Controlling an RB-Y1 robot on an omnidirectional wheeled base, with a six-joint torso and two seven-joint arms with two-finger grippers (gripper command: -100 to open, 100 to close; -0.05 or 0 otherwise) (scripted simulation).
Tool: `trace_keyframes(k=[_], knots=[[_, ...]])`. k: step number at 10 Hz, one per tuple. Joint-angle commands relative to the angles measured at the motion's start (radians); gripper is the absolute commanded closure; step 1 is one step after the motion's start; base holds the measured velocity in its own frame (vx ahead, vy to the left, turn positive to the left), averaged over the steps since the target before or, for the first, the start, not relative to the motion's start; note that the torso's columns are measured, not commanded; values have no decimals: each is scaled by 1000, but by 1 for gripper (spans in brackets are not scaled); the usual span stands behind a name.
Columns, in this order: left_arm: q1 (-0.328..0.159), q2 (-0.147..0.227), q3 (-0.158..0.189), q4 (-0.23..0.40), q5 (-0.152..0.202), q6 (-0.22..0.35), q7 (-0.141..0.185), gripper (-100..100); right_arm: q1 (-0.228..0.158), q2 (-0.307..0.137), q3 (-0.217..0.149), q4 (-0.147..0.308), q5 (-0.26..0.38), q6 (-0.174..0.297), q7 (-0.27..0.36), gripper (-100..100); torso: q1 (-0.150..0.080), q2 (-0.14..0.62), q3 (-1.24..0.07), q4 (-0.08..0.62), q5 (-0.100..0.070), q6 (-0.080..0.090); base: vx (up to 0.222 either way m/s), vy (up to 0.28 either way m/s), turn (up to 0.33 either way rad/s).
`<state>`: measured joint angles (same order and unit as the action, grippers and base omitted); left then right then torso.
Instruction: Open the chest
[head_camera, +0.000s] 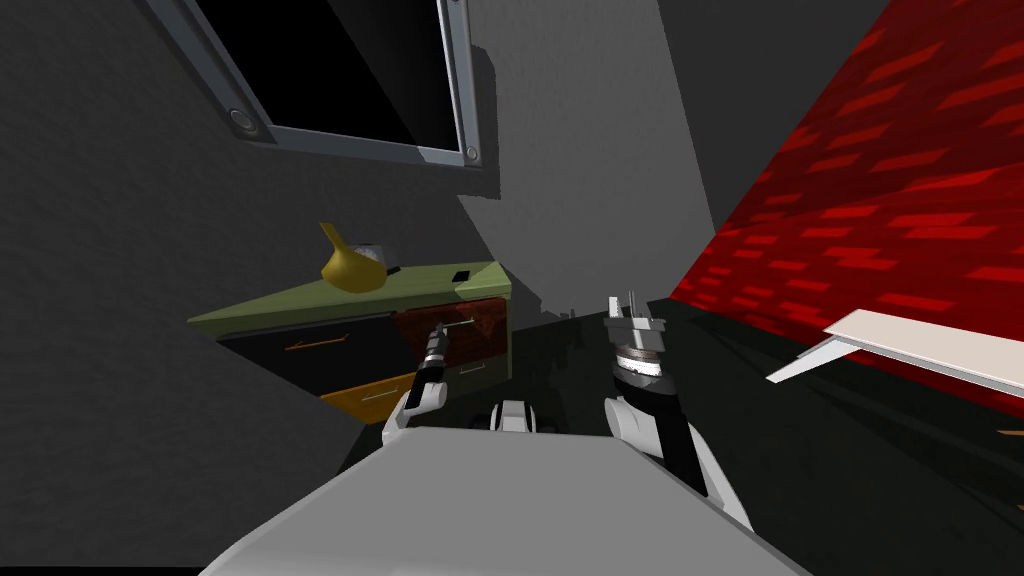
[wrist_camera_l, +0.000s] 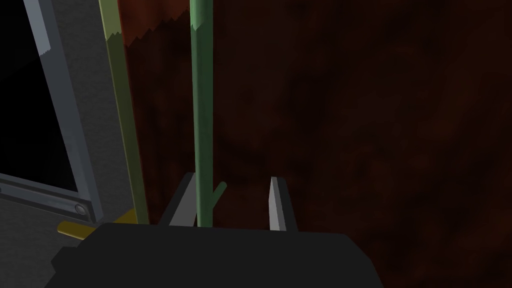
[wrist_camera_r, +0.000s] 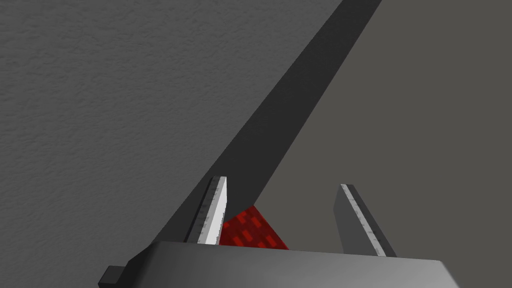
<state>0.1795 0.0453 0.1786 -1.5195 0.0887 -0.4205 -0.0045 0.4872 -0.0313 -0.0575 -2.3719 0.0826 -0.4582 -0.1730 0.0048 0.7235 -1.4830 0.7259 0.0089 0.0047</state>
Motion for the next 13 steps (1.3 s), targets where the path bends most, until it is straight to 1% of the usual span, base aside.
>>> trace_keyframes(k=[1, 2, 3, 4, 6, 7, 8, 9, 11, 12, 13], knots=[[75, -31, -13, -89, -11, 36, -5, 100, 0, 0, 0, 0, 0, 0, 0, 0, -1, 0, -1, 0, 0, 1, 39, 21, -6], [92, -31, -13, -112, -11, 36, -5, 100, 0, 0, 0, 0, 0, 0, 0, 0, -1, 3, 1, 1, -1, 0, 13, 8, -32], [103, -31, -13, -112, -11, 36, -5, 100, 0, 0, 0, 0, 0, 0, 0, 0, -1, 5, 3, 2, -1, -2, -1, -7, -12], [128, -74, -20, -169, -30, 65, -9, 100, 0, 0, 0, 0, 0, 0, 0, 0, 1, 6, 4, 2, -1, -3, 54, 25, 25], [179, -74, -20, -239, -30, 65, -9, 100, 0, 0, 0, 0, 0, 0, 0, 0, 3, 3, 1, 3, -2, -5, 60, 16, -7], [200, -74, -20, -245, -30, 65, -9, 100, 0, 0, 0, 0, 0, 0, 0, 0, 2, 8, 3, 6, -4, -6, 21, 5, -11], [181, -75, -23, -256, -30, 68, -10, 100, 0, 0, 0, 0, 0, 0, 0, 0, 2, 12, 6, 7, -4, -7, 7, -2, -3], [196, -74, -25, -290, -30, 92, -9, 100, 0, 0, 0, 0, 0, 0, 0, 0, 1, 13, 7, 9, -5, -6, -80, -27, 2], [210, -72, -26, -319, -29, 115, -8, 100, -1, 0, 0, 0, 0, 0, 0, 0, -3, 21, 11, 12, -7, -7, -161, -56, 5], [201, -73, -28, -311, -29, 105, -8, 100, -1, 0, 0, 0, 0, 0, 0, 0, -3, 20, 11, 13, -8, -8, -87, -36, -6], [165, -57, -37, -275, -35, 113, 7, 100, 0, 0, 0, 0, 0, 0, 0, 0, -2, 14, 7, 13, -9, -7, -68, -40, 165]])
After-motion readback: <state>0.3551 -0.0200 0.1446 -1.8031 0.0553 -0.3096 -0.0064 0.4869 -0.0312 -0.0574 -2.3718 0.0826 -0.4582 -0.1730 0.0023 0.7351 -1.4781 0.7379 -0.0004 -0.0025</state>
